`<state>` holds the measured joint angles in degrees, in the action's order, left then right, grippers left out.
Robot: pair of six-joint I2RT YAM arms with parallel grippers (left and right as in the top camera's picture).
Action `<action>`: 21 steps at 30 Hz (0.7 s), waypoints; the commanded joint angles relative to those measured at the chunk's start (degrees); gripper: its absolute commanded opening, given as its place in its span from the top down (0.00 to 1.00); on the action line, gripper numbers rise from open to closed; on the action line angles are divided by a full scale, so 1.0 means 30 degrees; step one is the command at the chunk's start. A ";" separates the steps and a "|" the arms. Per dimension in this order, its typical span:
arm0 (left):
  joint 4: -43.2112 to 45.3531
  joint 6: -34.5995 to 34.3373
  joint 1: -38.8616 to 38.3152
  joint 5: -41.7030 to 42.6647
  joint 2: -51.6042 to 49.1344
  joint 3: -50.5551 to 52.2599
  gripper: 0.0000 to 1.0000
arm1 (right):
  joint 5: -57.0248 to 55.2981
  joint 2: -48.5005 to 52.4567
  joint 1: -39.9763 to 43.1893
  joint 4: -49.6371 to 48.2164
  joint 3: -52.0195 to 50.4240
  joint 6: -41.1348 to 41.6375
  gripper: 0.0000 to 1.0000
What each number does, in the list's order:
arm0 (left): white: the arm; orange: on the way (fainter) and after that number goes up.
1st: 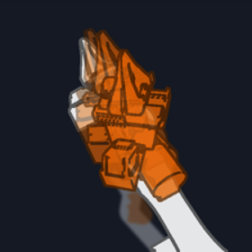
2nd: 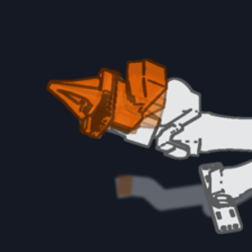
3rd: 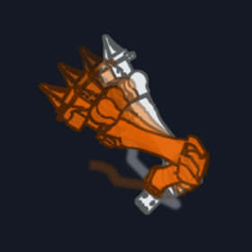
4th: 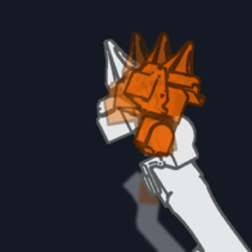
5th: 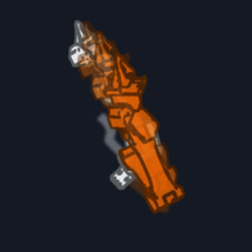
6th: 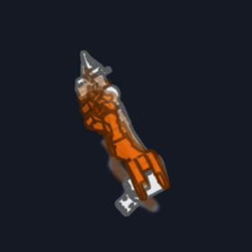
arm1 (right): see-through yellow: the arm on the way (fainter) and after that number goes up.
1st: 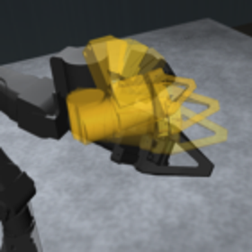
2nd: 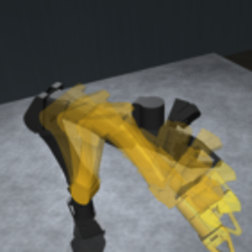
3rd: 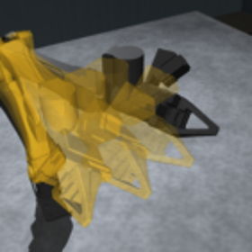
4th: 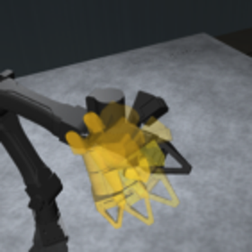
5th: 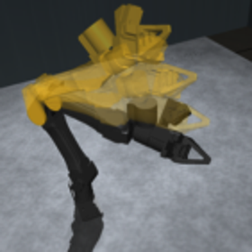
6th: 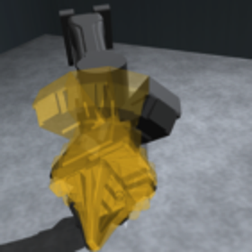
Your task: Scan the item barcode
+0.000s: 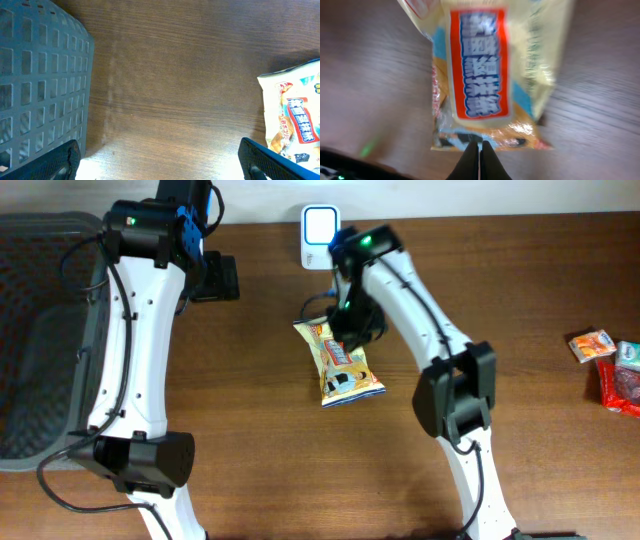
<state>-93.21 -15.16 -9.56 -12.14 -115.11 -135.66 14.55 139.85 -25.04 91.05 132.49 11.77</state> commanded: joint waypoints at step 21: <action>0.0029 0.0095 0.0036 0.0124 0.0015 -0.0102 0.01 | -0.0131 0.0255 -0.0780 -0.9690 -0.4342 0.1173 0.96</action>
<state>-93.19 -15.16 -9.56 -12.16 -115.11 -135.66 14.44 140.27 -26.50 67.81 125.29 14.41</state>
